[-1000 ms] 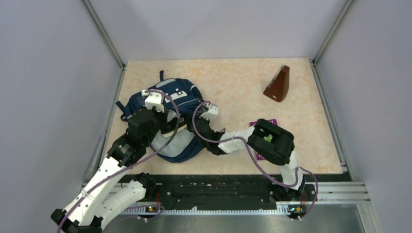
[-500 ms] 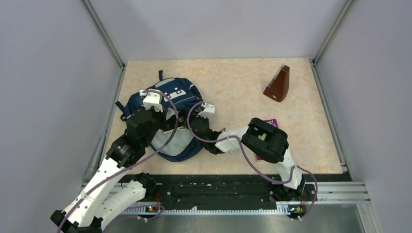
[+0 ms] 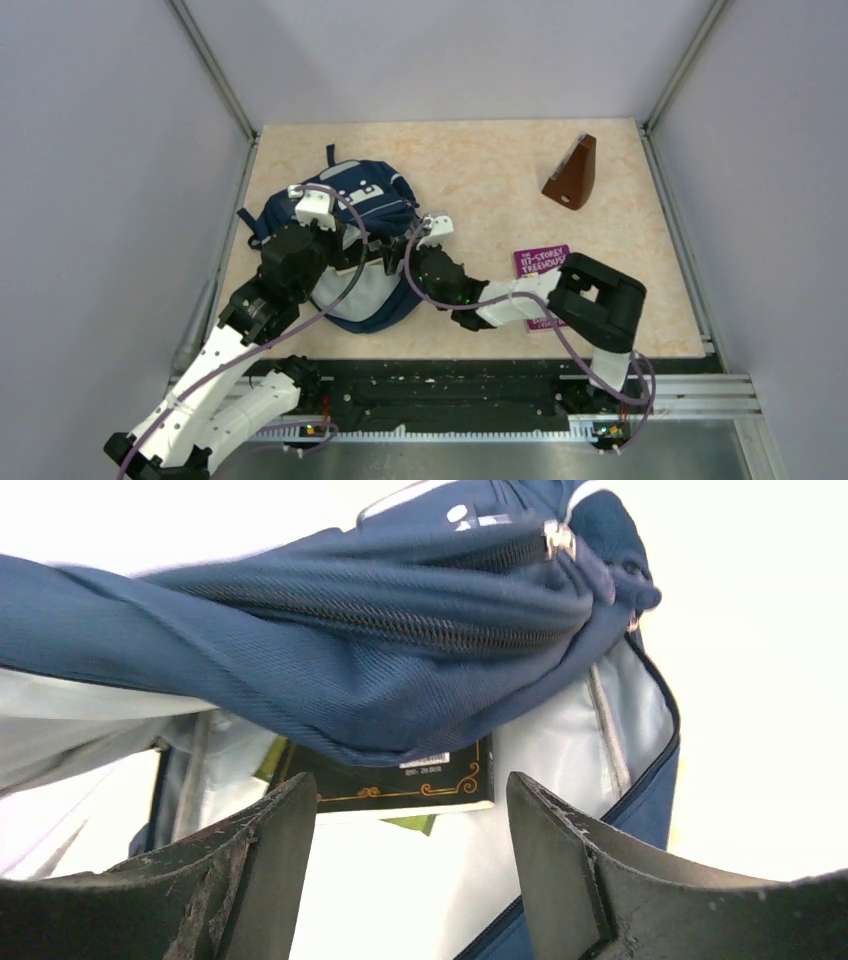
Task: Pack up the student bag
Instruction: Place the book in the student bag, then pick up the book from the center of the board.
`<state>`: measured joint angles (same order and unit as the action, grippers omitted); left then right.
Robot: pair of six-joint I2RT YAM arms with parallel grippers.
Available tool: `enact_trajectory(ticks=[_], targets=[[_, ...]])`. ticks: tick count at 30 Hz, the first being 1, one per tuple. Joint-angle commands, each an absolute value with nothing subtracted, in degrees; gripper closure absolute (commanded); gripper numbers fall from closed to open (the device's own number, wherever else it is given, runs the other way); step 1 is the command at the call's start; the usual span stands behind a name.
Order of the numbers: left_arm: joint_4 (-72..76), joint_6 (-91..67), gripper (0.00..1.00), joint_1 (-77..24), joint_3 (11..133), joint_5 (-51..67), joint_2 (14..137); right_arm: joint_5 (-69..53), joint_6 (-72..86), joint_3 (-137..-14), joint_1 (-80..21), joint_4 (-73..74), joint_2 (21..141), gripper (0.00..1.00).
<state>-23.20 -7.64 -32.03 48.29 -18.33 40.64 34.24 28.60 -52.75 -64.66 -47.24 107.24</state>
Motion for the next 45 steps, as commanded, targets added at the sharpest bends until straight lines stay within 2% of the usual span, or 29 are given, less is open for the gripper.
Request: enact_trajectory(ticks=[1,5,10,16,21,27,30,35,45], targets=[[-16.97,-8.46,1.00,-32.30,48.87,-19.31,39.68,31.82,23.47,-48.66,-65.10,-46.56,97.62,0.31],[-16.88,-8.27,1.00,-32.26,48.79,-20.01,39.67,31.90,21.63,-44.59,-64.88,-37.07,89.69,0.25],[-17.05,-8.39,1.00,-32.28,48.95,-19.52,40.30,26.95,22.70,-42.50,-60.03,-17.60,79.43,0.24],[-17.10,-8.26,1.00,-32.29,48.94,-19.33,40.44,13.78,26.26,-42.08,-43.43,3.90,67.60,0.22],[-17.18,-8.26,1.00,-32.32,48.98,-19.12,40.58,15.46,28.27,-39.67,-30.67,15.60,61.17,0.18],[-17.14,-8.49,1.00,-32.33,49.02,-18.54,40.87,4.98,32.52,-31.87,-6.28,17.49,53.43,0.17],[-17.16,-8.53,1.00,-32.28,48.98,-18.47,40.87,5.56,34.76,-28.12,0.43,17.10,49.47,0.17],[-17.06,-8.53,1.00,-32.26,48.98,-18.40,40.94,6.26,35.16,-25.38,2.15,16.44,48.10,0.17],[-17.08,-8.70,1.00,-32.31,48.97,-18.02,41.13,-4.34,31.21,-25.37,2.15,14.65,55.22,0.18]])
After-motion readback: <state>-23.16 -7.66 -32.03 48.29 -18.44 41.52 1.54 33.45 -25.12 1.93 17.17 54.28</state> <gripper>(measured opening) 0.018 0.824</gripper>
